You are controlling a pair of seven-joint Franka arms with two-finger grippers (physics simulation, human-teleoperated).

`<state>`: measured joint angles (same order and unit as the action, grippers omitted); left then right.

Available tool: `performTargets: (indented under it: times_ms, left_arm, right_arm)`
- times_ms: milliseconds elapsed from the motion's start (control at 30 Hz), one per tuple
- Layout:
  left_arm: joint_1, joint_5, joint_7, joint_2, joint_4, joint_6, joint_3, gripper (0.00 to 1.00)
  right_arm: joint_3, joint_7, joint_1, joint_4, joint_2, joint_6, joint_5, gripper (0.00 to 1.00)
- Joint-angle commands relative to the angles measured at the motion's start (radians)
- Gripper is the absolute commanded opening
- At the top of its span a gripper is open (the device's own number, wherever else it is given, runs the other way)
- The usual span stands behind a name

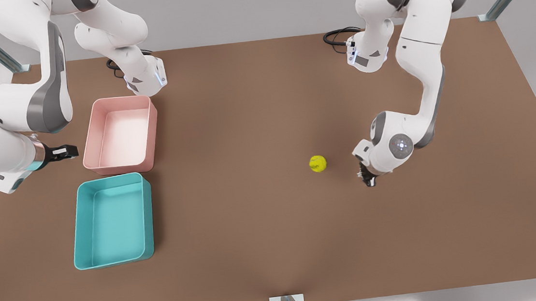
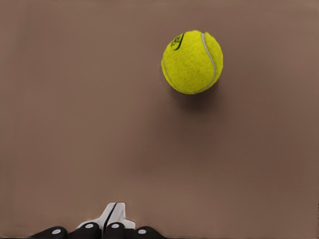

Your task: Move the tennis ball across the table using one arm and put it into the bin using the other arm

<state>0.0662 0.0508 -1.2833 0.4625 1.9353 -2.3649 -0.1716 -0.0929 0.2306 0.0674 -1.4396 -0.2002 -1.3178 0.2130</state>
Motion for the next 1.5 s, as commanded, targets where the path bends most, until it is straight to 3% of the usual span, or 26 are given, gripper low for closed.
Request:
performTargets:
  times_ms: [0, 100, 133, 200, 267, 367, 533, 600, 767, 933, 1033, 1467]
  left_arm:
    - [-0.109, 0.121, 0.784, -0.045, -0.067, 0.109, -0.002, 0.21]
    - [-0.243, 0.035, 1.019, -0.057, -0.338, 0.565, 0.0, 0.21]
    - [-0.238, 0.003, 0.954, -0.074, -0.354, 0.666, 0.007, 1.0]
    - [-0.194, -0.026, 1.484, -0.174, -0.409, 0.823, 0.066, 1.0]
    - [-0.157, -0.029, 1.602, -0.2, -0.595, 1.064, 0.067, 1.0]
    - [-0.126, 0.113, 1.744, -0.202, -0.693, 1.15, 0.15, 1.0]
    - [-0.143, 0.037, 1.504, -0.186, -0.71, 1.156, 0.15, 1.0]
    - [-0.146, 0.041, 1.503, -0.186, -0.705, 1.158, 0.149, 1.0]
    - [-0.151, 0.037, 1.458, -0.188, -0.707, 1.178, 0.149, 1.0]
    - [-0.151, 0.037, 1.46, -0.194, -0.707, 1.197, 0.145, 1.0]
    - [-0.149, 0.037, 1.461, -0.197, -0.708, 1.217, 0.141, 1.0]
    - [-0.148, 0.037, 1.46, -0.191, -0.708, 1.225, 0.141, 1.0]
  right_arm:
    - [-0.001, 0.006, 0.0, 0.001, 0.001, 0.0, -0.001, 1.0]
    - [-0.001, 0.001, 0.003, 0.002, 0.001, 0.0, -0.001, 1.0]
    - [-0.001, 0.001, 0.005, 0.002, 0.001, 0.0, -0.001, 1.0]
    - [-0.001, -0.002, 0.011, 0.002, -0.001, 0.0, -0.001, 1.0]
    - [-0.001, -0.004, 0.014, 0.002, -0.001, 0.0, -0.001, 1.0]
    - [-0.001, -0.036, 0.041, 0.005, -0.031, -0.001, -0.02, 1.0]
    - [0.004, -0.487, 0.225, 0.002, -0.153, -0.106, -0.147, 0.98]
    - [0.005, -0.494, 0.271, -0.044, -0.156, -0.184, -0.149, 1.0]
    - [0.018, -0.741, 0.376, -0.464, -0.005, -0.669, -0.184, 1.0]
    - [0.016, -0.912, 0.454, -0.708, -0.016, -1.077, -0.187, 1.0]
    - [0.018, -0.962, 0.479, -0.723, -0.039, -1.111, -0.27, 1.0]
    - [0.022, -0.959, 0.503, -0.823, -0.134, -1.203, -0.274, 1.0]
